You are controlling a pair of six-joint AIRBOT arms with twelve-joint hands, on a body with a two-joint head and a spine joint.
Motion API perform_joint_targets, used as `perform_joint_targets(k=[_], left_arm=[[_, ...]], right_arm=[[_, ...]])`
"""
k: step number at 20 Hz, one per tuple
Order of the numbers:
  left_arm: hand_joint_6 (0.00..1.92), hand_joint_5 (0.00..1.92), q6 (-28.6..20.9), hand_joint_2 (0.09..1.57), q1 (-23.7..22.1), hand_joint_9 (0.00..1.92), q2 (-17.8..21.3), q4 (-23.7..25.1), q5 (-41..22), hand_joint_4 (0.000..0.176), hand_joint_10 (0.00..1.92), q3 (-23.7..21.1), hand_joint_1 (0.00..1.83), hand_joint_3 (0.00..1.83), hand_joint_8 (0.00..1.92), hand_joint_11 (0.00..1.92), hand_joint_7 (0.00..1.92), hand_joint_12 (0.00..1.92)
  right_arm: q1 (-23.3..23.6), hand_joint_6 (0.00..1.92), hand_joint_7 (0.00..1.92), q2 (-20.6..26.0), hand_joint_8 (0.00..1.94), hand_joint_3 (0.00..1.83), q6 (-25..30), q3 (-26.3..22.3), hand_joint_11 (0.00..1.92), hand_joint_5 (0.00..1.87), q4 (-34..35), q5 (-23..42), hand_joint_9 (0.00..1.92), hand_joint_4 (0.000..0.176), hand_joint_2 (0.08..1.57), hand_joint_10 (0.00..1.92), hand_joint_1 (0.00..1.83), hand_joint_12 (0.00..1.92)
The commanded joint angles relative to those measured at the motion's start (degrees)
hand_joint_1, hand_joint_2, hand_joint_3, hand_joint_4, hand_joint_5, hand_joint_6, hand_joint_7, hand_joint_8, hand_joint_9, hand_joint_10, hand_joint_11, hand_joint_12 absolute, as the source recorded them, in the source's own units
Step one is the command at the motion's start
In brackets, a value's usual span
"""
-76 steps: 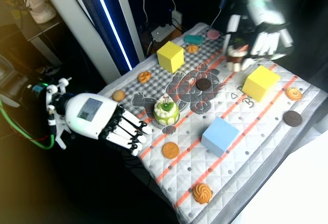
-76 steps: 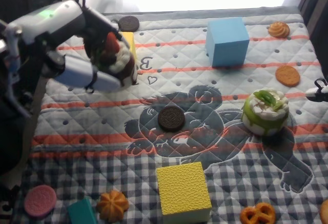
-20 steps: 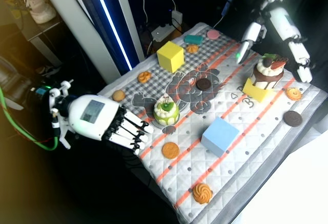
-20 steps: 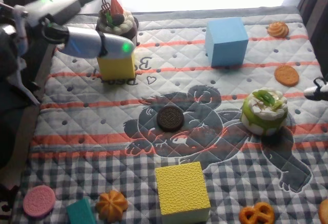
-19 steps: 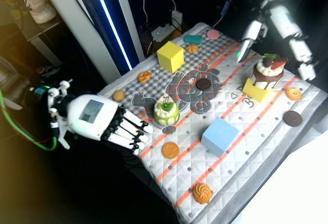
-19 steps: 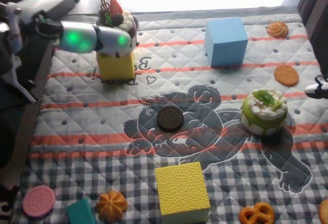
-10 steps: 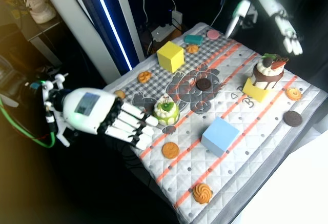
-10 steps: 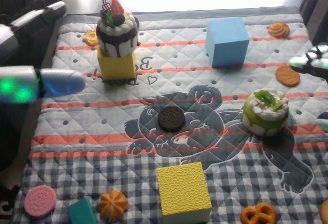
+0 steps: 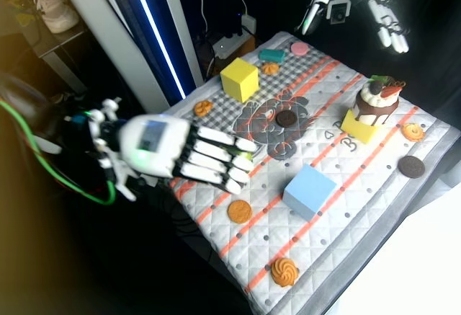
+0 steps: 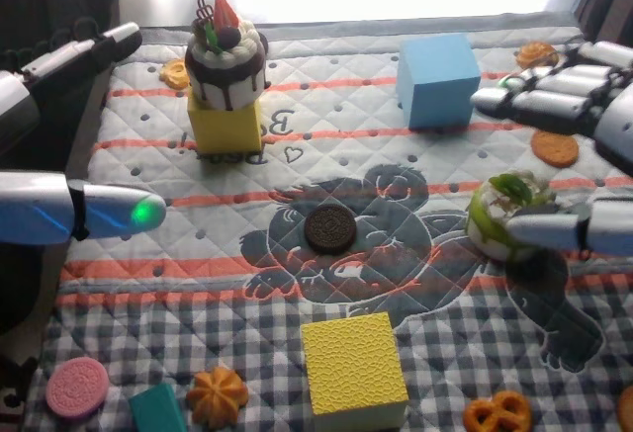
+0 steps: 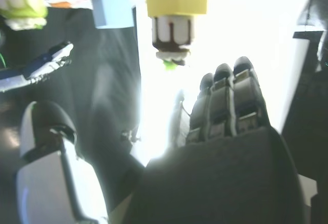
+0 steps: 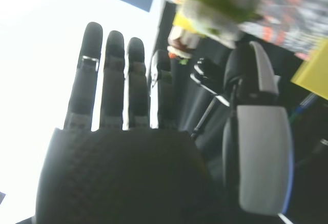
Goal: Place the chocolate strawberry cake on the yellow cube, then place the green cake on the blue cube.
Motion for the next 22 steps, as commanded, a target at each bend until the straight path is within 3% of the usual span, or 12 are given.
perform_joint_targets(k=[1, 2, 6, 8, 10, 12, 14, 16, 18, 19, 20, 22], left_arm=[[0.00, 0.00, -0.32, 0.78, -0.49, 0.00, 0.43, -0.14, -7.21, 0.176, 0.00, 0.23, 0.63, 0.01, 0.00, 0.00, 0.00, 0.00], [0.00, 0.00, -0.32, 0.78, -0.51, 0.00, 0.39, -0.15, -7.21, 0.176, 0.00, 0.23, 0.66, 0.01, 0.00, 0.00, 0.00, 0.00], [0.00, 0.00, -0.32, 0.77, -0.49, 0.00, 0.32, -0.43, -7.39, 0.176, 0.00, 0.22, 0.75, 0.00, 0.00, 0.00, 0.00, 0.00], [0.00, 0.00, -0.32, 0.76, -0.51, 0.00, 0.24, -0.43, -7.69, 0.176, 0.00, 0.22, 0.81, 0.00, 0.00, 0.00, 0.00, 0.00], [0.00, 0.00, -0.32, 0.77, -0.47, 0.00, 0.19, -0.40, -7.76, 0.176, 0.00, 0.18, 0.77, 0.00, 0.00, 0.00, 0.00, 0.00], [0.00, 0.00, -0.32, 0.78, -0.29, 0.00, 0.19, -0.44, -7.63, 0.176, 0.00, 0.17, 0.72, 0.00, 0.00, 0.00, 0.00, 0.00], [0.00, 0.00, -0.32, 0.77, 0.01, 0.00, 0.19, -0.64, -7.62, 0.176, 0.00, 0.16, 0.75, 0.00, 0.00, 0.00, 0.00, 0.00], [0.00, 0.00, -0.32, 0.77, 0.12, 0.00, 0.18, -0.74, -7.67, 0.176, 0.00, 0.16, 0.73, 0.00, 0.00, 0.00, 0.00, 0.00], [0.00, 0.00, -0.32, 0.77, 0.19, 0.00, 0.18, -0.81, -7.74, 0.176, 0.00, 0.13, 0.77, 0.00, 0.00, 0.00, 0.00, 0.00], [0.00, 0.00, -0.32, 0.77, 0.23, 0.00, 0.18, -0.82, -7.75, 0.176, 0.00, 0.12, 0.77, 0.00, 0.00, 0.00, 0.00, 0.00], [0.00, 0.00, -0.32, 0.78, 0.30, 0.00, 0.17, -0.87, -7.75, 0.176, 0.00, 0.11, 0.74, 0.00, 0.00, 0.00, 0.00, 0.00], [0.00, 0.00, -0.32, 0.79, 0.55, 0.00, 0.15, -1.00, -7.86, 0.176, 0.00, 0.07, 0.67, 0.01, 0.00, 0.00, 0.00, 0.00]], right_arm=[[0.68, 0.00, 0.42, -0.36, 0.00, 0.00, 0.36, 0.38, 0.19, 0.38, -0.09, 4.32, 0.45, 0.059, 1.08, 0.00, 0.47, 0.87], [0.97, 0.00, 0.37, -1.17, 0.00, 0.00, 0.36, 0.95, 0.21, 0.33, -0.09, 3.52, 0.40, 0.091, 1.11, 0.00, 0.53, 0.69], [2.94, 0.01, 0.41, -3.94, 0.01, 0.00, 0.36, 2.88, 0.37, 0.35, -0.89, 0.42, 0.50, 0.039, 1.05, 0.01, 0.66, 0.53], [3.16, 0.01, 0.42, -4.69, 0.01, 0.00, 0.36, 3.41, 0.32, 0.36, -1.27, -1.05, 0.50, 0.046, 1.07, 0.01, 0.65, 0.52], [3.13, 0.00, 0.42, -4.71, 0.00, 0.00, 0.36, 3.55, 0.36, 0.37, -1.44, -2.28, 0.51, 0.025, 1.08, 0.00, 0.61, 0.49], [3.12, 0.00, 0.40, -4.53, 0.00, 0.00, 0.36, 3.58, 0.32, 0.36, -1.44, -3.12, 0.46, 0.035, 1.08, 0.00, 0.52, 0.46], [2.97, 0.00, 0.42, -4.11, 0.01, 0.00, 0.36, 3.48, 0.36, 0.37, -1.46, -3.61, 0.49, 0.041, 1.09, 0.01, 0.56, 0.48], [2.62, 0.00, 0.52, -3.68, 0.00, 0.00, 0.36, 3.25, 0.37, 0.44, -1.45, -3.74, 0.63, 0.019, 1.09, 0.02, 0.50, 0.91], [2.55, 0.00, 0.65, -3.35, 0.14, 0.00, 0.36, 2.74, 0.43, 0.56, -1.44, -3.74, 0.50, 0.017, 1.08, 1.11, 0.51, 1.61], [2.53, 0.00, 0.59, -3.19, 0.28, 0.00, 0.36, 2.53, 0.46, 0.50, -1.44, -3.74, 0.46, 0.000, 1.07, 1.27, 0.55, 1.68], [2.44, 0.01, 0.46, -2.84, 0.68, 0.00, 0.36, 2.29, 0.40, 0.56, -1.44, -3.72, 0.39, 0.000, 1.05, 1.38, 0.58, 1.72], [2.36, 0.01, 0.34, -1.88, 1.10, 0.00, 0.36, 1.67, 0.38, 0.60, -1.44, -3.34, 0.36, 0.000, 1.06, 1.49, 0.56, 1.78]])
